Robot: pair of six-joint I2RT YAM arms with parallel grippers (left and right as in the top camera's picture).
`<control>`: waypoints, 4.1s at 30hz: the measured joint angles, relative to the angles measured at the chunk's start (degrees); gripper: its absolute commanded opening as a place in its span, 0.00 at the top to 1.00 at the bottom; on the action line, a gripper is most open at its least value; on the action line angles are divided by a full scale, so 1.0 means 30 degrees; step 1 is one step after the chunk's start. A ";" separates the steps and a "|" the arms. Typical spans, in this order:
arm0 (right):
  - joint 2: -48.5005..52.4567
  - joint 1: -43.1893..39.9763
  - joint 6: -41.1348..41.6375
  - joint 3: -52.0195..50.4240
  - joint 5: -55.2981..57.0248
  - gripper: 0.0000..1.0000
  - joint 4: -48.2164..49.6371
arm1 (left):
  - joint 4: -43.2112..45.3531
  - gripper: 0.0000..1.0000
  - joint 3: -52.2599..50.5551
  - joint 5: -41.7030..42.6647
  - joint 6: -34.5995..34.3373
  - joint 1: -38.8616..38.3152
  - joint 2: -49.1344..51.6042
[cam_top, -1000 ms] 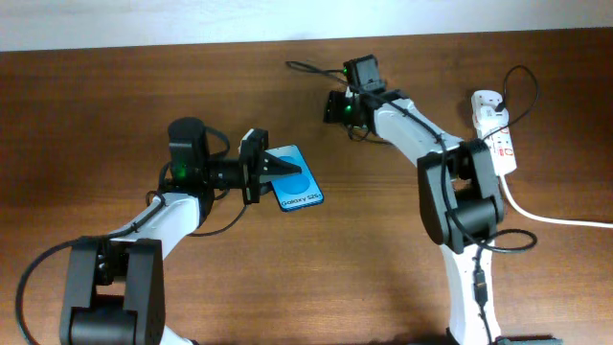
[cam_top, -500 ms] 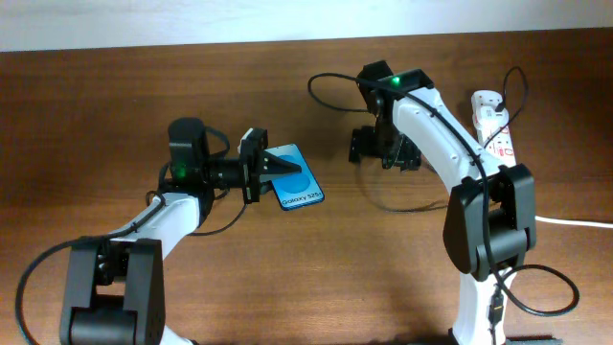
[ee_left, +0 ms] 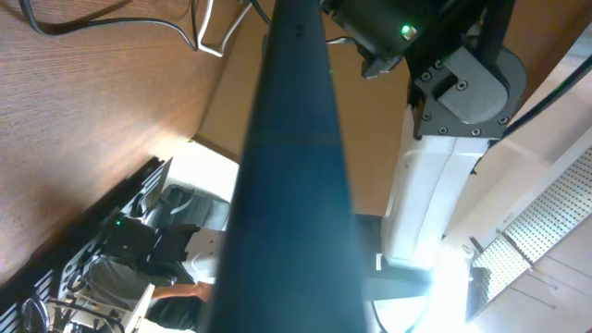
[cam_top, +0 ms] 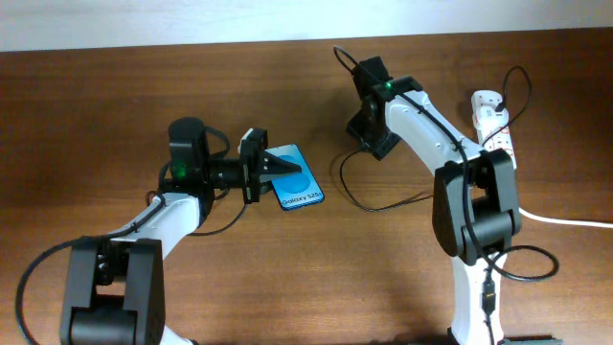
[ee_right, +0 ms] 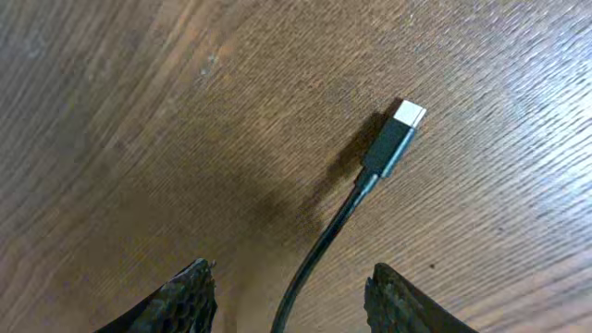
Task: Plug charger to phone and switch on socket
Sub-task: 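Grasp the black cable's USB-C end with the right gripper, then push the USB-C plug into the phone's bottom port, then lower the phone onto the table with the left gripper and release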
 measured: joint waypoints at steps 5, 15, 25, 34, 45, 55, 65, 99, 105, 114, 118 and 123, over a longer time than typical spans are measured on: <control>0.1020 0.0000 0.0423 0.0015 0.0007 0.67 0.0532 | -0.0015 1.00 0.0000 0.0146 0.0000 0.0000 0.0000; 0.1107 -0.0656 -0.0816 0.0044 -0.0328 0.96 0.0284 | 0.0670 1.00 -0.0015 0.0153 0.0058 0.0000 0.0015; -1.3151 -0.0627 -1.9853 0.0138 -1.1366 0.96 -1.1781 | 0.6462 1.00 -0.0036 0.0911 0.0131 0.1064 0.0109; -1.7901 0.4634 -1.5125 -1.2276 -1.5737 0.96 0.2382 | 0.6819 1.00 0.0000 0.0940 0.0648 0.1064 0.0124; -1.7704 0.6142 -0.9253 -1.2276 -1.2801 0.96 0.2499 | 0.7439 1.00 0.0000 0.0940 0.0627 0.1064 0.0124; -1.7682 0.6739 -0.9435 -1.2276 -1.2386 0.96 0.3060 | 0.7439 1.00 0.0000 0.0933 0.0619 0.1064 0.0124; -1.7682 0.6754 -0.9486 -1.2276 -1.2371 0.96 0.2754 | 0.7439 1.00 0.0000 0.0933 0.0619 0.1064 0.0124; -1.7806 0.6790 -0.9493 -1.2276 -1.2356 0.96 0.3694 | 0.7439 1.00 0.0000 0.0758 -0.0459 0.1158 0.0124; -1.7792 0.6885 -1.0025 -1.2444 -1.1686 0.76 0.4342 | 0.7461 1.00 0.0000 0.0656 0.1290 0.1231 0.0124; -1.8258 0.8182 -1.2123 -1.1336 -0.7890 0.50 0.2164 | 0.7497 1.00 0.0000 0.1428 0.2987 0.1049 0.0124; -1.7996 1.2517 -1.1417 -1.1162 0.1042 0.74 0.1967 | 0.7497 1.00 0.0000 0.1151 0.3075 0.1049 0.0124; -1.5832 1.2772 -1.1038 -1.1052 0.2834 0.96 0.2776 | 0.7504 1.00 0.0000 0.0379 0.3490 0.1049 0.0124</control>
